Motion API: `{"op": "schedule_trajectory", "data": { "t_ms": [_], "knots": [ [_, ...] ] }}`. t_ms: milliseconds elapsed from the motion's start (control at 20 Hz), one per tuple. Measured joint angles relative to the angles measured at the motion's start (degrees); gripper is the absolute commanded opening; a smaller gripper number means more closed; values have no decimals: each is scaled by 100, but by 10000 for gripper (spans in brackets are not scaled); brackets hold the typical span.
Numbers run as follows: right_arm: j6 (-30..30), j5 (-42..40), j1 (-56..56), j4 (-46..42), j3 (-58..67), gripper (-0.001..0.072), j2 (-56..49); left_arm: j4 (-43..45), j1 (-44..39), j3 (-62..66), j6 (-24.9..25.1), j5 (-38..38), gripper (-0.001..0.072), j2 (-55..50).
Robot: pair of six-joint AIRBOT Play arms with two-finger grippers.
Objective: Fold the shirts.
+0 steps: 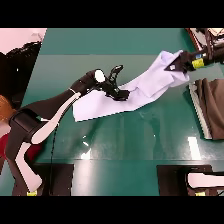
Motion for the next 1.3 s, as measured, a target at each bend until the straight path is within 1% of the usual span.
{"op": "schedule_trajectory", "data": {
  "t_ms": [200, 400, 600, 750, 850, 1000, 1050, 1100, 1150, 1200, 1300],
  "knots": [
    [168, -149, 595, 4, 444, 12, 13, -81, -37, 42, -22, 105, 23, -90],
    [219, -393, 1014, 2, 592, 12, 2, -105, -39, 52, -26, 188, 22, -103],
    [133, -629, 1281, 0, 634, 12, -22, 96, 114, 68, -31, -125, 22, 96],
    [87, -732, 1491, 0, 645, 12, -101, 540, 470, 72, -39, -612, 22, 457],
    [24, -776, 1705, 0, 645, 13, -210, 986, 844, 72, -39, -914, 23, 793],
    [-173, -1012, 2308, 44, 645, 14, -509, 1561, 1517, 74, -37, -1309, 23, 1366],
    [-247, -1196, 2579, 48, 645, 32, -643, 1705, 1753, 72, -35, -1397, 24, 1552],
    [-358, -1462, 2905, 61, 647, 203, -809, 1818, 2006, 72, -35, -1467, 23, 1757],
    [-501, -1801, 3254, 149, 651, 397, -997, 1912, 2238, 72, -33, -1510, 24, 1934],
    [-632, -2159, 3578, 249, 678, 481, -1187, 1991, 2459, 72, -31, -1563, 24, 2111],
    [-802, -2780, 4172, 376, 916, 488, -1637, 2057, 2833, 74, -28, -1620, 24, 2420]
  ]
}}
